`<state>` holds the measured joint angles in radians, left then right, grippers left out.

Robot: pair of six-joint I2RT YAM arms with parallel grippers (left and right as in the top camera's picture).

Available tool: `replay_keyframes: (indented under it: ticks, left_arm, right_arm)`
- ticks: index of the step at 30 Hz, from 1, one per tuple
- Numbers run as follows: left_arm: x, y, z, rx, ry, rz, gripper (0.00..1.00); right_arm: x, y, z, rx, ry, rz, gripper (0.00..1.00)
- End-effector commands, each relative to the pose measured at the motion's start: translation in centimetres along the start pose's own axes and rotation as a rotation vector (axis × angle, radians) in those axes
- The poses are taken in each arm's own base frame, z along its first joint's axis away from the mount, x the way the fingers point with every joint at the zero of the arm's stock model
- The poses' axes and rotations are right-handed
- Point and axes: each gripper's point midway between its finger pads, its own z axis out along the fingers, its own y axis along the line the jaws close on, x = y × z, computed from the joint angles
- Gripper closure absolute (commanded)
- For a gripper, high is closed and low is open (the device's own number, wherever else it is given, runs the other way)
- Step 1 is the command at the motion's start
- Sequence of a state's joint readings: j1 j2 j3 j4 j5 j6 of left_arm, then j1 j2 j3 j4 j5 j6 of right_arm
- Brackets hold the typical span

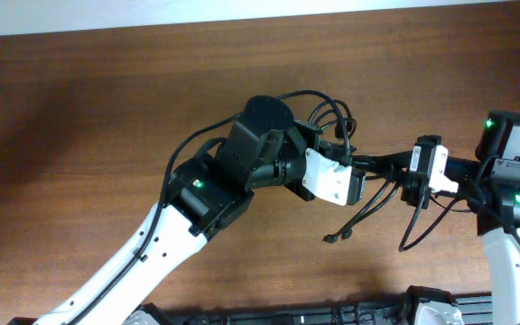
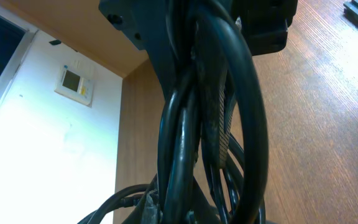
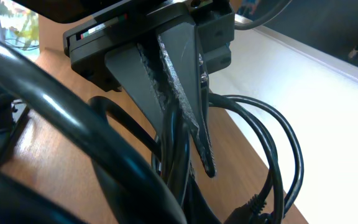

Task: Untangle cables

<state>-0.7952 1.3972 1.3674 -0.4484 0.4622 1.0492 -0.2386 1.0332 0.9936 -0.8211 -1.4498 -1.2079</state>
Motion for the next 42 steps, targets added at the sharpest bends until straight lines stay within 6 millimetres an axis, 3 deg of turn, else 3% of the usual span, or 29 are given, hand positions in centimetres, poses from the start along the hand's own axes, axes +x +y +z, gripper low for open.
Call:
replay_keyframes:
  ticks: [1, 3, 4, 7, 10, 13, 20, 26, 28, 32, 33, 38, 42]
  left_arm:
    - [-0.2, -1.0, 0.4, 0.049, -0.028, -0.027, 1.0]
    - [-0.2, -1.0, 0.4, 0.048, -0.027, -0.035, 1.0]
    - [-0.1, -0.9, 0.5, 0.043, -0.02, -0.053, 1.0]
    - [1.7, 0.2, 0.4, -0.024, 0.08, -0.147, 1.0]
    - [4.4, 1.8, -0.2, -0.145, 0.229, -0.279, 1.0]
    - [6.1, 2.7, -0.8, -0.225, 0.315, -0.332, 1.0]
    - [6.5, 2.8, -1.1, -0.248, 0.325, -0.416, 1.0]
    - [8.0, 4.0, -2.2, -0.335, 0.309, -0.678, 1.0]
    - [8.2, 4.6, -2.9, -0.366, 0.294, -0.748, 1.0]
    - [6.8, 4.7, -3.6, -0.313, 0.203, -0.778, 1.0]
    - [5.6, 4.8, -4.0, -0.271, 0.134, -0.785, 1.0]
    - [3.2, 5.6, -5.4, -0.179, -0.052, -0.813, 1.0]
    - [2.1, 5.9, -6.3, -0.119, -0.15, -0.794, 1.0]
  right_arm:
    - [-1.1, 0.2, -0.1, -0.014, -0.048, -0.003, 0.83]
    - [-0.6, 0.0, -0.1, -0.002, -0.018, 0.025, 0.49]
    - [-0.3, -0.1, -0.1, 0.005, -0.001, 0.048, 0.37]
    - [0.9, -0.6, -0.2, 0.038, 0.065, 0.17, 0.28]
    - [2.3, -1.2, -0.3, 0.089, 0.138, 0.323, 0.24]
    - [2.9, -1.4, -0.5, 0.112, 0.168, 0.365, 0.23]
    - [2.9, -1.4, -0.5, 0.112, 0.169, 0.362, 0.24]
    - [2.9, -1.4, -0.5, 0.113, 0.169, 0.374, 0.23]
    - [3.0, -1.5, -0.5, 0.12, 0.17, 0.419, 0.19]
    - [3.1, -1.5, -0.5, 0.135, 0.173, 0.517, 0.04]
    - [3.1, -1.5, -0.5, 0.139, 0.17, 0.564, 0.01]
    - [2.7, -1.3, -0.4, 0.136, 0.141, 0.725, 0.01]
    - [1.2, -0.7, -0.2, 0.073, 0.066, 0.819, 0.01]
